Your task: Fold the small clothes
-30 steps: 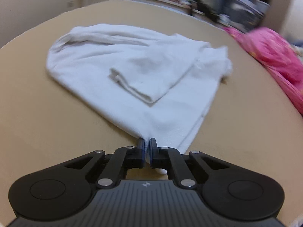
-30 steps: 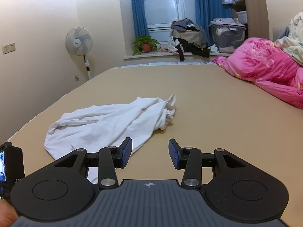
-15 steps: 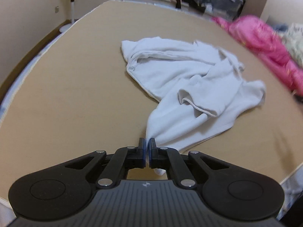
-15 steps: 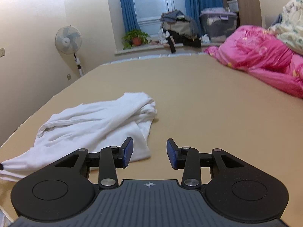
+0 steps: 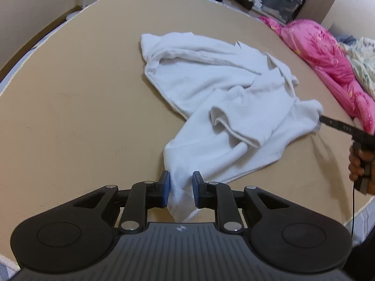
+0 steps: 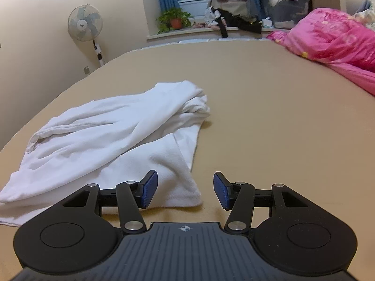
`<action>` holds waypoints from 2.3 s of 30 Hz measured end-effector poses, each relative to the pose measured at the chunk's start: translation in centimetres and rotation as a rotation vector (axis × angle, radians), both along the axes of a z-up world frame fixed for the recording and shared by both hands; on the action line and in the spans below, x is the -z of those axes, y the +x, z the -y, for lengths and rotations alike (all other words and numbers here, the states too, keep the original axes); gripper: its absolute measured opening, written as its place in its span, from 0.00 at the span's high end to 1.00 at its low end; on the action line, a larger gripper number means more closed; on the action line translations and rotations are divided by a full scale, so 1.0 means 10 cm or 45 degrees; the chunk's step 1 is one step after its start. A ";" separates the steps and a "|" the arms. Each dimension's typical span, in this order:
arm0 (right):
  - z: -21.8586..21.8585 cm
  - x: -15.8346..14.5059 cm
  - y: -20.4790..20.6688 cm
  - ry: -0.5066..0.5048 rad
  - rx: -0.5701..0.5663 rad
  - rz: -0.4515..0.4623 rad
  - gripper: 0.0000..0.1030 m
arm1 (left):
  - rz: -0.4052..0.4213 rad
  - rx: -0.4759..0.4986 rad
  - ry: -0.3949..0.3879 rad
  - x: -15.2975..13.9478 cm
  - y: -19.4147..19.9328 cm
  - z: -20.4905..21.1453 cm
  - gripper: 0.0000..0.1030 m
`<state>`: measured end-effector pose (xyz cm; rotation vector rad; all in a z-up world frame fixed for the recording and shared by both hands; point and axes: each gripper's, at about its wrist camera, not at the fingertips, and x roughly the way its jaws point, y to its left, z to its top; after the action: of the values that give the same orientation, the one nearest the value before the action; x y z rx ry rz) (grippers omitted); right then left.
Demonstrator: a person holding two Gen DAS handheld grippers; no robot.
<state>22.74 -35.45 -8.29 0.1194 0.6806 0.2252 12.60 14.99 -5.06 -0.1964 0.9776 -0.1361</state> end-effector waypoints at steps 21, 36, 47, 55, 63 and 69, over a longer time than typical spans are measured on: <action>0.76 -1.28 -1.68 0.297 0.070 0.053 0.98 | 0.192 0.151 -0.141 -0.52 -1.00 -0.17 1.00; 0.61 -0.72 -2.14 0.071 0.177 -0.137 0.92 | 0.046 0.271 -0.118 -0.24 -1.00 0.17 0.89; -0.68 -0.16 -1.21 0.386 -0.176 -0.383 0.84 | -0.063 0.311 0.087 0.11 -0.54 0.59 0.89; -1.39 0.26 -1.08 0.440 -0.252 -0.596 0.68 | -0.130 0.362 0.189 0.33 -0.46 0.67 0.89; -1.13 -0.14 -1.13 0.375 -0.209 -0.383 0.99 | -0.134 0.384 0.217 0.36 -0.36 0.79 0.89; 0.06 -0.77 -0.83 0.055 -0.252 -0.308 0.99 | -0.114 0.401 0.225 0.34 -0.35 0.85 0.89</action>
<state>14.40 -36.09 -0.60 0.1215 0.9295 0.4199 9.13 6.45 -8.41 0.1161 1.0996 -0.3301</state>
